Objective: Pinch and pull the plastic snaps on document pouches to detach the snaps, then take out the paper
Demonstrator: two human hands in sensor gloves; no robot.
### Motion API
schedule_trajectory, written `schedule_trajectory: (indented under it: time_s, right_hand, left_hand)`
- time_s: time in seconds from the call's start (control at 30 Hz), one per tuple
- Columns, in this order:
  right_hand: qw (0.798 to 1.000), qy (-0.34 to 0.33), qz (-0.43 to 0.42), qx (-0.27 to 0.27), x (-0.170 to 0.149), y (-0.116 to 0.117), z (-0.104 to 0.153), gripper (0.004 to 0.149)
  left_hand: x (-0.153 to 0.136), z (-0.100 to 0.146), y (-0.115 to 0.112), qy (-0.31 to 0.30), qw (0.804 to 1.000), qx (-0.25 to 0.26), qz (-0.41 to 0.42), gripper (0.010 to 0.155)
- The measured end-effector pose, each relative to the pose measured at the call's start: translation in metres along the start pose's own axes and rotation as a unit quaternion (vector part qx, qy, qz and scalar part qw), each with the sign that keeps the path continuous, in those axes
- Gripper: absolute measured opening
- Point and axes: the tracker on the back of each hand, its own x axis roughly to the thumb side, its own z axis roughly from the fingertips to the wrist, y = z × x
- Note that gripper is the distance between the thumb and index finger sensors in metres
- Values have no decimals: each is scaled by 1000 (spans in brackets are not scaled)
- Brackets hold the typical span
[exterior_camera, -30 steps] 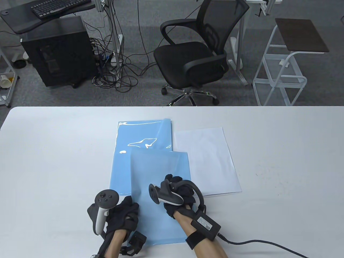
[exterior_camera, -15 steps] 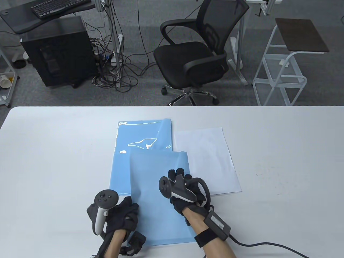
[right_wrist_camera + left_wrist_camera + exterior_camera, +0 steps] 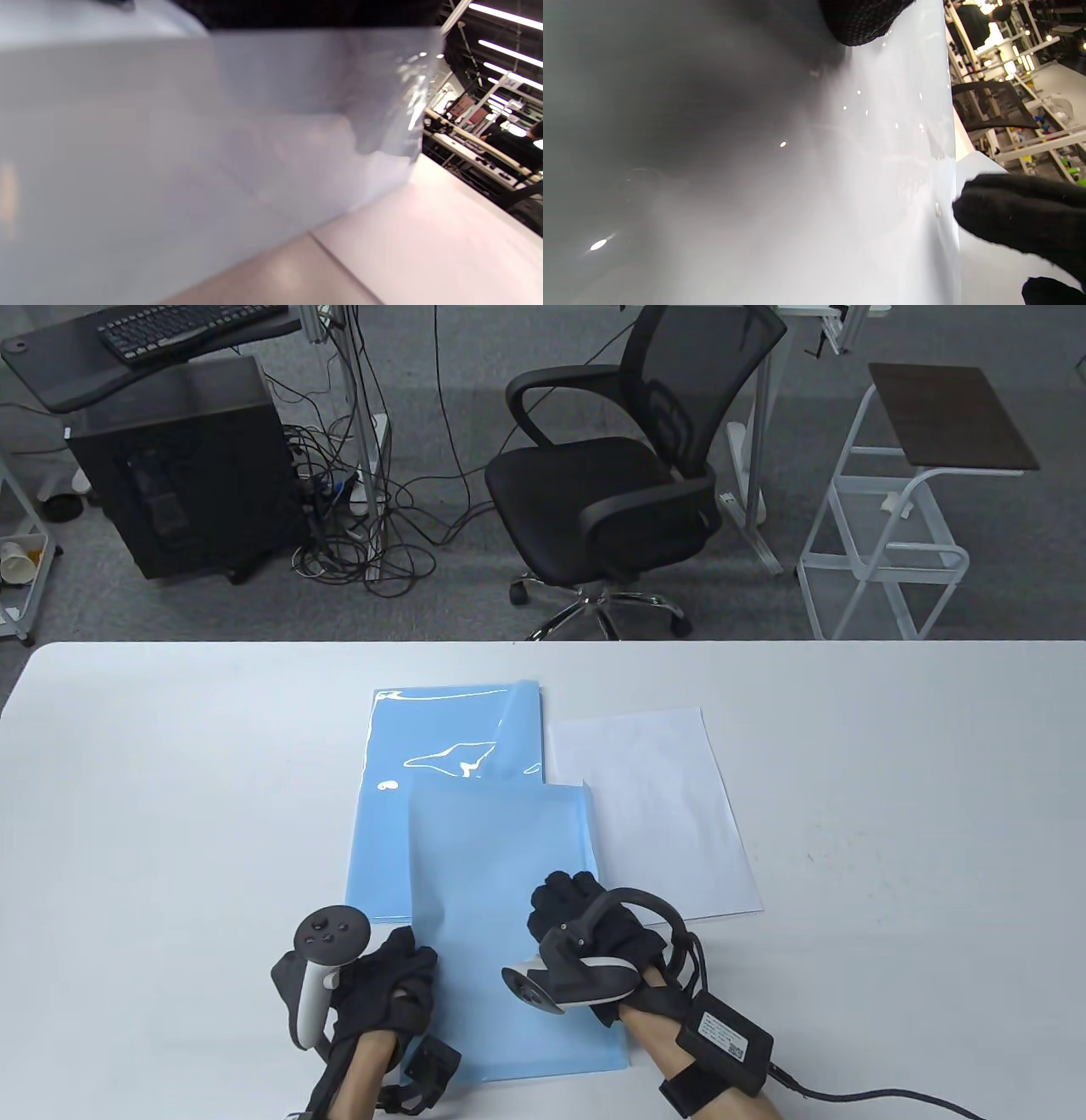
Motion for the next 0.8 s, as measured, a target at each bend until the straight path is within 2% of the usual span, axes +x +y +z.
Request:
schedule_trajectory:
  time_s: [0.1,0.13,0.27,0.33,0.4,0.5,0.7,0.8]
  right_hand:
    - [997,32,-59,28,-9,1,4,50]
    - [994,49,-89,42,-14,2,6,50]
    - [976,109,-182,42,-29,2,19,57]
    - [964,123,-233,23,-32,2,24,59]
    - [941,144,-303,38,-36,6,29,61]
    - [917,158,-362,47,-39,13,33,63]
    - [889,186,-417,34,-43,29,39,60]
    - [866,199,-458,37,-47,42,41,60]
  left_hand:
    - [0,0,0,0,1000,0,1,48]
    - [0,0,0,0,1000,0,1,48]
    - [0,0,0,0,1000,-3,4,48]
    - [0,0,0,0,1000,-4,5,48]
    - [0,0,0,0,1000,-5,7,48]
    - [0,1,0,0,1000,-5,8,48]
    - [-1,1,1,1,1000,-6,12,48]
    - [-1,1,0,1,1000,-7,20,48]
